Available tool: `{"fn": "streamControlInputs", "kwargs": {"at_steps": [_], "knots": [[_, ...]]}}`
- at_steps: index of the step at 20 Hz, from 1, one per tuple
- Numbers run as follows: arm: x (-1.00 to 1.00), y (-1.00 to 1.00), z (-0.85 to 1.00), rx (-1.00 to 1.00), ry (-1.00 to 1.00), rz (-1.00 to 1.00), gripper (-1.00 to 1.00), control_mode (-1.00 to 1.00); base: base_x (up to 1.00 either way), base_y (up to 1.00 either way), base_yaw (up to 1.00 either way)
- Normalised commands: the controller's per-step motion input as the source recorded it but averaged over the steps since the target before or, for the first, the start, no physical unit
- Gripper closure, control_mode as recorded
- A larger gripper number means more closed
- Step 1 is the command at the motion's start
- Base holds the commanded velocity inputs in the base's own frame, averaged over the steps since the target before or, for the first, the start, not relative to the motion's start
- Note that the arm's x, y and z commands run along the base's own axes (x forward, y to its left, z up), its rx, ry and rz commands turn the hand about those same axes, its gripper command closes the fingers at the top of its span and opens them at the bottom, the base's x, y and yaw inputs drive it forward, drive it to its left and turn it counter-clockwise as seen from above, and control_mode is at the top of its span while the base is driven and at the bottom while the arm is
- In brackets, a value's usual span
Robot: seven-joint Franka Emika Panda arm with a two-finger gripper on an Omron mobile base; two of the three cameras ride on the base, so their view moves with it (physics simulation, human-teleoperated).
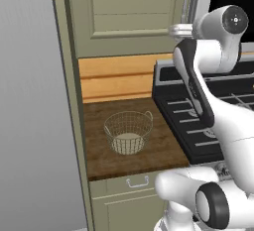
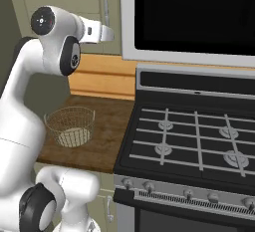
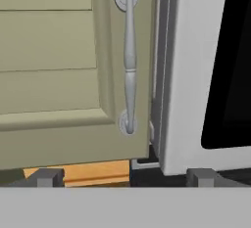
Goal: Open the cabinet, pick up the bread from the cabinet and place it in the basket. Then move the basket to the dining counter.
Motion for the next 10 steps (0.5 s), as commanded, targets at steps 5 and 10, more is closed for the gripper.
{"fn": "streamControlInputs", "kwargs": {"at_steps": [5,10], "knots": [[0.17,0.05,0.31,0.01,-0.05,-0.02,-1.00,-1.00,0.00,0.00,0.00],[0.29,-0.05,0.01,0.03,0.00,-0.01,-1.00,-1.00,0.00,0.00,0.00]]}}
